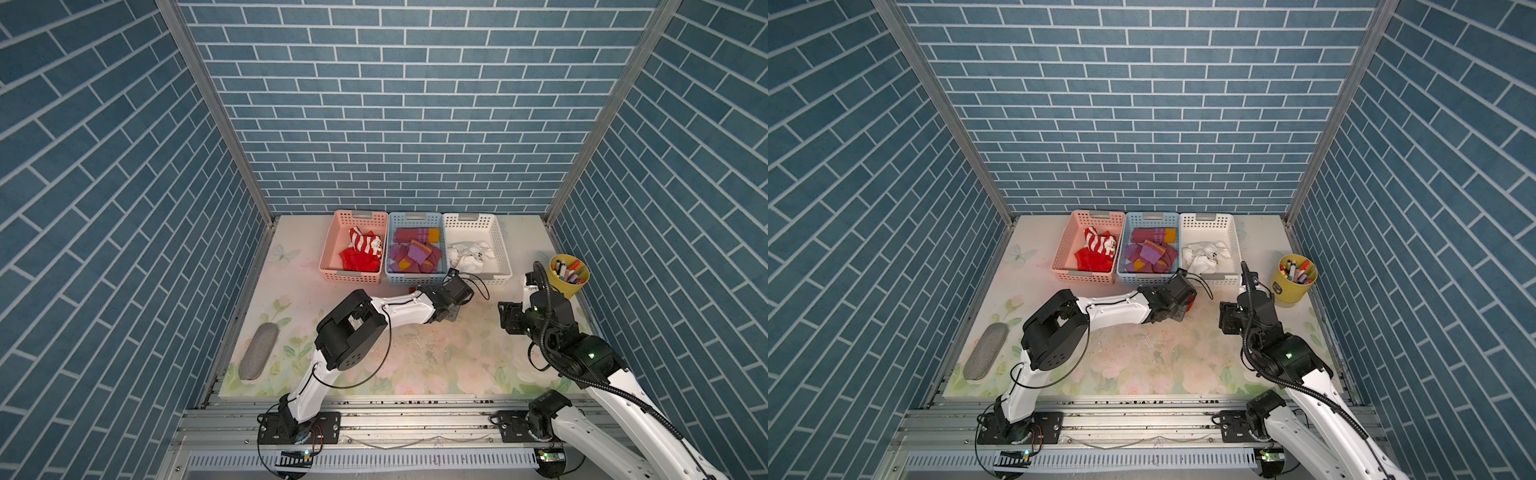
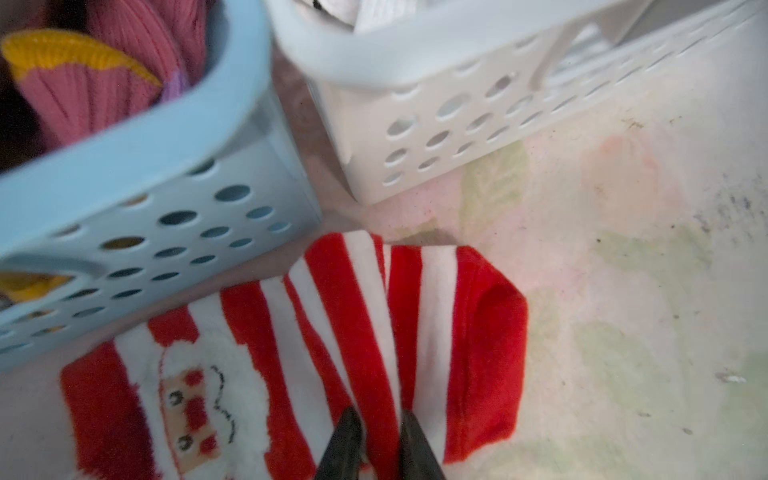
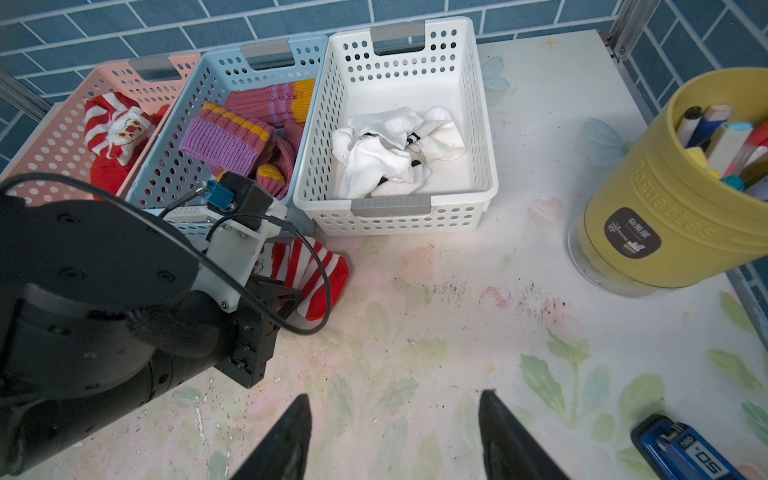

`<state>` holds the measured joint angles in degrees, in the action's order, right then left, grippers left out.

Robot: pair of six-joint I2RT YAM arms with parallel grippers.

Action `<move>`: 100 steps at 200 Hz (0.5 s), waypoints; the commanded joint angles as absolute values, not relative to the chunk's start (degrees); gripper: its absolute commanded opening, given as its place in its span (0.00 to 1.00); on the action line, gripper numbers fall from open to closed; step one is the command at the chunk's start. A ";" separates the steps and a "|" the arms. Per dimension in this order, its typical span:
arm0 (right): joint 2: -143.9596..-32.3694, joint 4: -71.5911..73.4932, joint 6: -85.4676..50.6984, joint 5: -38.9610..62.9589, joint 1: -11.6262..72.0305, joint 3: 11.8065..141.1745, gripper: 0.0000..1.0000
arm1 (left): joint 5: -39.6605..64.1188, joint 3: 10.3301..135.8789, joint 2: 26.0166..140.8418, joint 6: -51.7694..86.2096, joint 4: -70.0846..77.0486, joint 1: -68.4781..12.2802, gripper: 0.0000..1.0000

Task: Sort the socks into the basket by color
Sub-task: Pick up the sock at the center of the board.

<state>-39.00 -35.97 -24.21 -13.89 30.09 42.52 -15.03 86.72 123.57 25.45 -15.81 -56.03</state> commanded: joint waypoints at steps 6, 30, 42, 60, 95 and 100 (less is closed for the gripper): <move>-38.76 -34.78 -26.10 -13.80 29.88 41.26 0.64 | -13.98 82.93 118.39 24.60 -16.19 -56.23 0.15; -38.75 -33.45 -26.10 -13.71 29.88 40.60 0.64 | -13.63 79.64 113.65 24.26 -17.01 -56.22 0.13; -38.97 -32.91 -26.10 -13.43 29.82 40.34 0.64 | -13.30 78.35 110.99 24.00 -17.89 -56.17 0.12; -39.35 -31.90 -26.03 -12.39 29.82 39.93 0.64 | -13.27 76.53 107.18 23.55 -19.53 -56.27 0.11; -40.28 -27.37 -23.94 -5.55 29.83 38.67 0.64 | -13.32 72.72 99.45 22.44 -19.42 -56.18 0.11; -40.54 -26.68 -23.78 -4.47 29.83 38.67 0.64 | -13.22 72.46 98.41 22.20 -19.51 -56.25 0.11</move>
